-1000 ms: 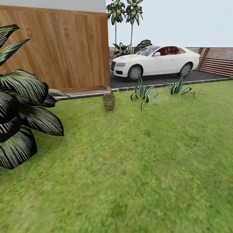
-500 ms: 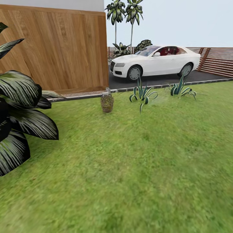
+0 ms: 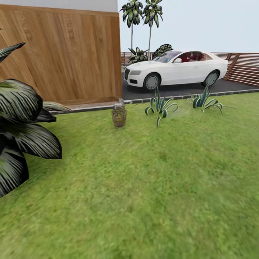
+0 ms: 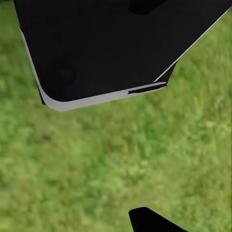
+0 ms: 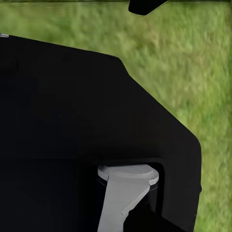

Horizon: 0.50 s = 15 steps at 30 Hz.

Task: Take the three Easter eggs out of the wicker basket on the lawn in the garden, then place them on the lawn next to a single tree (choose any tree) so that all three eggs are next to the same tree and none are left in the basket.

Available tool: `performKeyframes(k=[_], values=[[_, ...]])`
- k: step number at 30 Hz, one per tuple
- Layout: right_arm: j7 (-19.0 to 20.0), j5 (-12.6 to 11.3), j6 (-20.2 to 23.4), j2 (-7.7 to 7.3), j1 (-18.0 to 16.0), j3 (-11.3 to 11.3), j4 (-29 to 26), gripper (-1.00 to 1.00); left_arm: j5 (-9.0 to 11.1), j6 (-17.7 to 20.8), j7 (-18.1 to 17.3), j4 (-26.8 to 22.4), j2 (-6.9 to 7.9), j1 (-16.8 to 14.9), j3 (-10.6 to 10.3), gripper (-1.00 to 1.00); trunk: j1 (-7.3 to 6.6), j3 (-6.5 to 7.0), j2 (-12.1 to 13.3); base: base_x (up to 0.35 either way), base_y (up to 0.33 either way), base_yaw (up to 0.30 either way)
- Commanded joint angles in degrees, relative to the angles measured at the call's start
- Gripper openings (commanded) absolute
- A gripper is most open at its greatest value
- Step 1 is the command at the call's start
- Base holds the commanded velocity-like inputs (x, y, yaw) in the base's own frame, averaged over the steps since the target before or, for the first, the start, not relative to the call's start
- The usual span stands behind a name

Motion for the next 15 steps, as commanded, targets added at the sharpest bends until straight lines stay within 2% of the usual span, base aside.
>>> performKeyframes(k=[1,15], values=[[-0.03,-0.02,-0.07,-0.01,0.02,0.36,-0.07,1.0,-0.03,-0.19,0.08,0.03,0.0,-0.02,-0.22,1.0,0.04,-0.06,-0.06,0.263,-0.168,0.003],[-0.03,-0.02,-0.07,-0.01,0.02,0.37,-0.07,1.0,-0.05,-0.21,0.08,0.03,0.0,-0.02,-0.22,1.0,0.04,-0.06,-0.06,0.263,-0.168,0.001]])
